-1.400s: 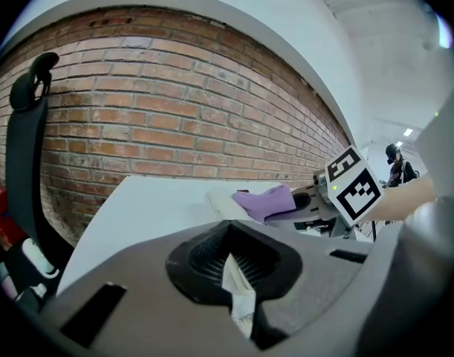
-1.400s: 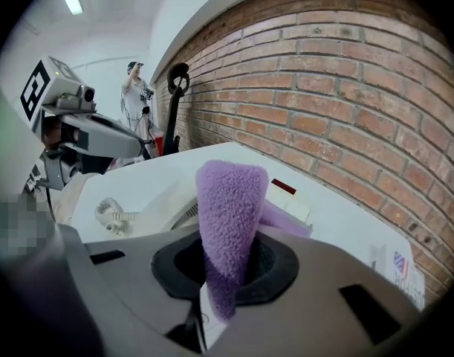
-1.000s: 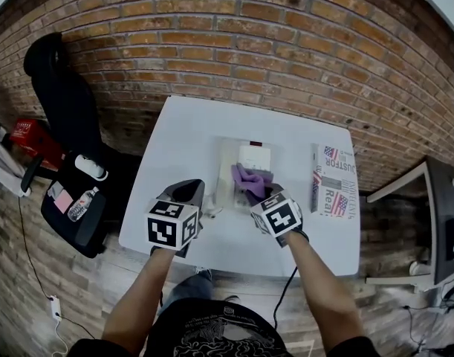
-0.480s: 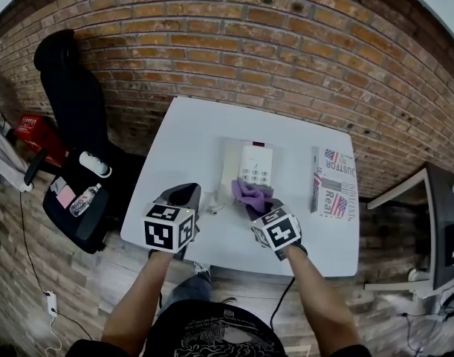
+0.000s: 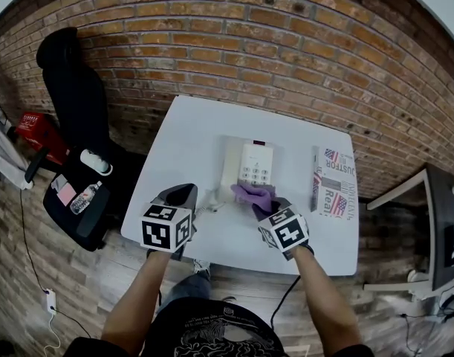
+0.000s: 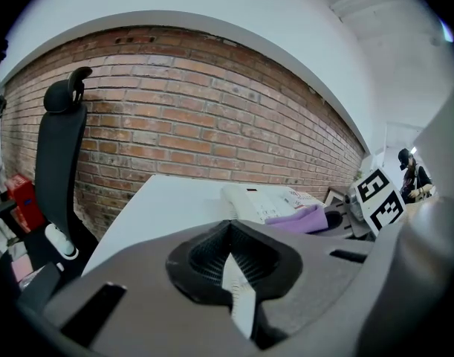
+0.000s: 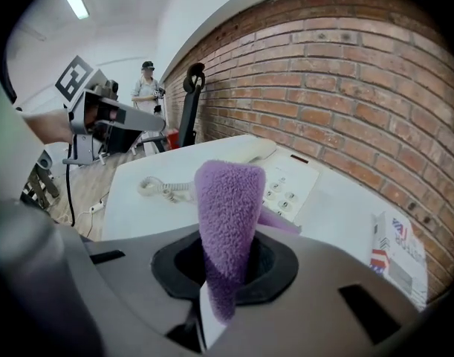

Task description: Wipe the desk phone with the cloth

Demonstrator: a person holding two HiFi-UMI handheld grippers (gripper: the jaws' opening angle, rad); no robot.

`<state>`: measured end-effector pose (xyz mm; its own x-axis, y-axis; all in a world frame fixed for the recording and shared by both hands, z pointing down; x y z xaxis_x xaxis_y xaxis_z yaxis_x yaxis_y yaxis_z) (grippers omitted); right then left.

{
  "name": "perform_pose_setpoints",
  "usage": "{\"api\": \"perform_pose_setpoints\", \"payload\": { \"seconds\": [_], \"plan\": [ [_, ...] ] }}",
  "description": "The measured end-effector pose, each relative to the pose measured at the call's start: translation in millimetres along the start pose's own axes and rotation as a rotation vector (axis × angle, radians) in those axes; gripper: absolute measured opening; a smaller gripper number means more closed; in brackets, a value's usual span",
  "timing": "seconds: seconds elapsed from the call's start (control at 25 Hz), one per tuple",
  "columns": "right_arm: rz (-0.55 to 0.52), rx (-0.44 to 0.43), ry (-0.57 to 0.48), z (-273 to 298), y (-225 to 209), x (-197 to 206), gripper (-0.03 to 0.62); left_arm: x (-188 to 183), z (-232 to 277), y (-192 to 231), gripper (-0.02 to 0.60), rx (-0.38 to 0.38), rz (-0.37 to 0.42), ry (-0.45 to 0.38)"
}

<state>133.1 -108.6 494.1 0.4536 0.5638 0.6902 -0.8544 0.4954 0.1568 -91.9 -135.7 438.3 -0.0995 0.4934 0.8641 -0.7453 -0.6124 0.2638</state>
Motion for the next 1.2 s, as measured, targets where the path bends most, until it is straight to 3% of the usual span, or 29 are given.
{"api": "perform_pose_setpoints", "payload": {
  "seconds": [0.32,0.6,0.96,1.2],
  "plan": [
    [-0.041,0.062,-0.104,-23,-49,-59,0.044,0,1,8,0.005,-0.009,-0.002,0.005],
    [-0.112,0.081,-0.148,-8,-74,-115,0.044,-2,3,19,0.005,-0.016,-0.008,0.010],
    [-0.163,0.092,-0.123,44,-83,-163,0.044,-7,12,30,0.005,-0.009,-0.007,0.022],
    [-0.216,0.068,-0.082,76,-69,-169,0.044,-7,18,38,0.005,-0.009,-0.019,0.029]
  ]
}}
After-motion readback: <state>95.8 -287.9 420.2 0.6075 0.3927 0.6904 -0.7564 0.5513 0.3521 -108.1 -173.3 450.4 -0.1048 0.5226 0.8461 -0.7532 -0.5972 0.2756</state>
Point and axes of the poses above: the fingertips, and each gripper's own axes: z forward along the fingers, y to its left, x out of its underside, the point moved 7 cm from there along -z, backward along the fingers, and after that the axes turned 8 degrees about x, right-handed, at the moved point
